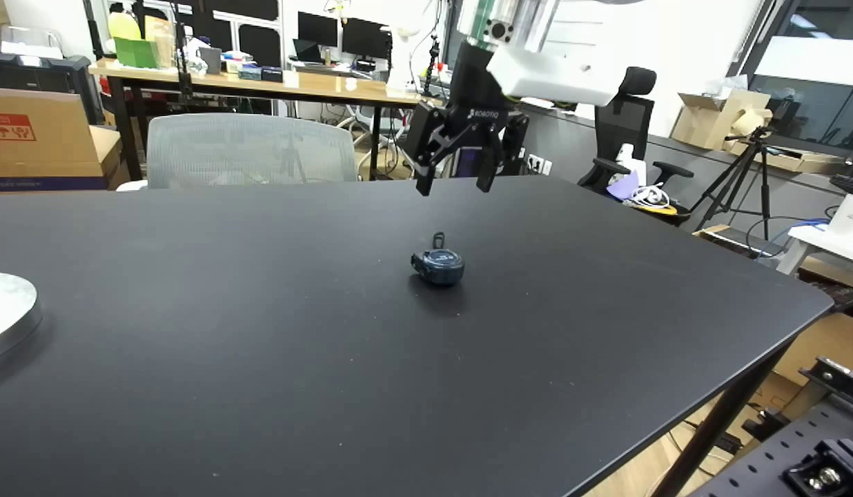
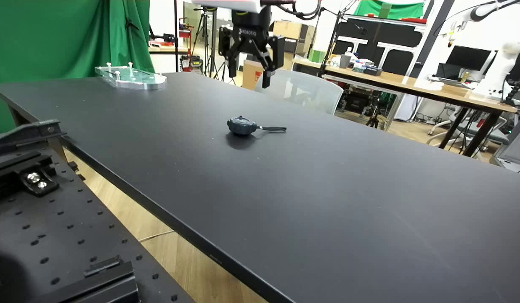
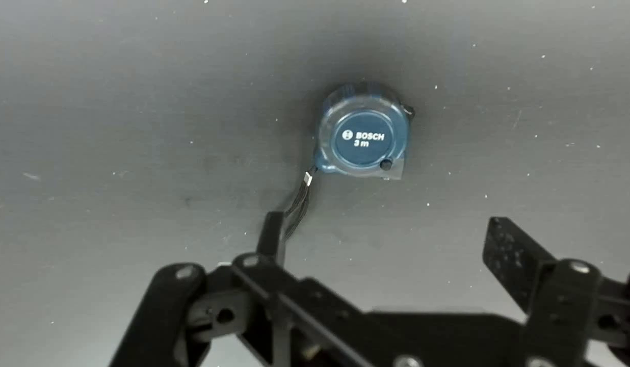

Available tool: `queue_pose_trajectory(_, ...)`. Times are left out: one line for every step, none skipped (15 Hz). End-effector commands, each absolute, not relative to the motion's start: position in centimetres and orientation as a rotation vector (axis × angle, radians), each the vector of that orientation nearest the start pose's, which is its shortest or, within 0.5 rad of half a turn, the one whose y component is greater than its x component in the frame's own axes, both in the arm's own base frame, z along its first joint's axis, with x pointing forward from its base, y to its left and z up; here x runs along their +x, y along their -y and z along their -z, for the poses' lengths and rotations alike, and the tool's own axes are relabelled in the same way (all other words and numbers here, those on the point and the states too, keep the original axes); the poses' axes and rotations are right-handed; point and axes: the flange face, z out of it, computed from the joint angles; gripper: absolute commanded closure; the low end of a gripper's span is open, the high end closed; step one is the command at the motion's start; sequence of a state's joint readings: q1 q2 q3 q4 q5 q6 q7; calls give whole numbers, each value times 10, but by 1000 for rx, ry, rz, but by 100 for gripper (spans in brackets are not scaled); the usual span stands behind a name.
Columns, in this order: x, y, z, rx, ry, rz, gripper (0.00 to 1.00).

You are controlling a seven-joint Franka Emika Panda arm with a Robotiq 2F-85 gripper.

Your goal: Move the measuring tape slightly to the left

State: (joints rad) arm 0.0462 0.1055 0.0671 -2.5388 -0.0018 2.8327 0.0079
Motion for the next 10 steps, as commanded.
queue_pose_trajectory(496,-59,-231,-3109,166,242,0)
queue_pose_trajectory(498,-59,-225,-3112,167,226,0)
queue_pose_trajectory(500,-60,-219,-3114,166,210,0)
queue_pose_trajectory(502,-60,-213,-3115,165,191,0)
queue_pose_trajectory(502,-60,-208,-3117,164,176,0)
queue_pose_trajectory(502,-59,-203,-3119,164,152,0)
queue_pose_trajectory(501,-58,-198,-3121,165,129,0)
queue_pose_trajectory(499,-57,-193,-3122,166,109,0)
queue_pose_trajectory(497,-56,-187,-3126,168,85,0)
queue_pose_trajectory(496,-56,-183,-3129,170,62,0)
